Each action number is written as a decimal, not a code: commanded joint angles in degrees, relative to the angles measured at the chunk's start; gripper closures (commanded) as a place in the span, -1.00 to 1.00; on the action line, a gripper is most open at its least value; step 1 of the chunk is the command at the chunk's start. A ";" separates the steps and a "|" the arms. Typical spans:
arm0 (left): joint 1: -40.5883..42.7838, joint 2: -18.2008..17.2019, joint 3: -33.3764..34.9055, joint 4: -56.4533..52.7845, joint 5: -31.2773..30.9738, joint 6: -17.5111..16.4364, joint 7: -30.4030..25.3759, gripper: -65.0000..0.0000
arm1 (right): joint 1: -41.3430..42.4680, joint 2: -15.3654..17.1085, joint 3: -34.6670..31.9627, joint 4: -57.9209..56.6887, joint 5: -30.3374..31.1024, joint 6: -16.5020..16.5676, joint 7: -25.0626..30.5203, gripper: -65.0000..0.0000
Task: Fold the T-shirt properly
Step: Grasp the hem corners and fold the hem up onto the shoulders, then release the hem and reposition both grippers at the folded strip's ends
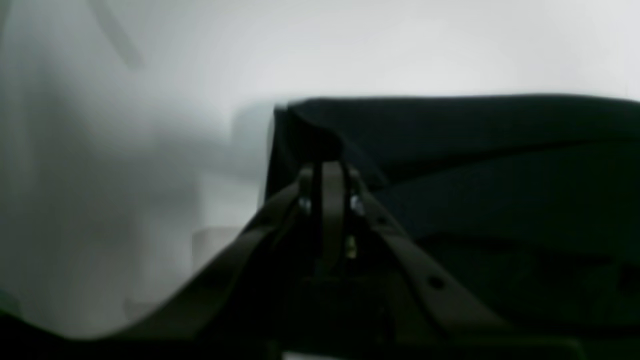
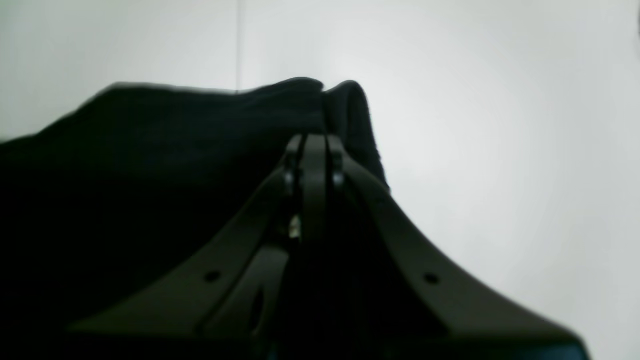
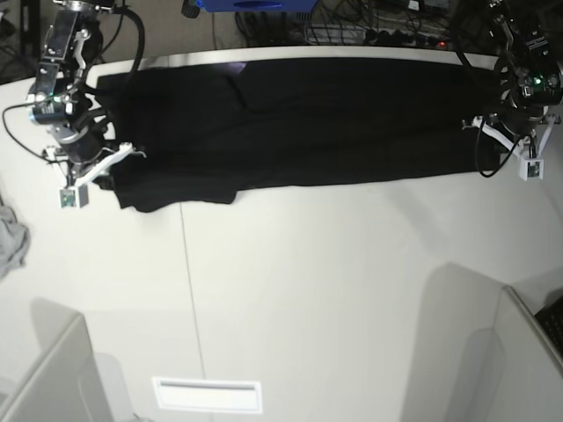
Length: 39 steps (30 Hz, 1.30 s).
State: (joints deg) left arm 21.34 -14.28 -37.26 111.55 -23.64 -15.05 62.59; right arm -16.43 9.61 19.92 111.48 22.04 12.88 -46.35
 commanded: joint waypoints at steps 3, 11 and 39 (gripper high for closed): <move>2.44 -0.88 -3.32 0.94 -5.68 0.24 -0.74 1.00 | -2.08 0.55 0.34 2.67 2.18 -0.01 1.56 1.00; 7.45 -1.32 -7.98 0.67 -15.00 0.24 -0.83 1.00 | -9.73 0.55 0.34 3.99 11.58 -0.45 1.82 1.00; 8.24 -5.01 -7.80 0.50 -15.00 0.32 -1.00 1.00 | -21.24 0.72 5.18 4.17 23.45 -0.45 1.56 1.00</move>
State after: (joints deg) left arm 29.43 -18.37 -44.69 111.26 -38.24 -14.90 62.43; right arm -37.45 9.63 24.82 114.96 44.82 12.45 -45.74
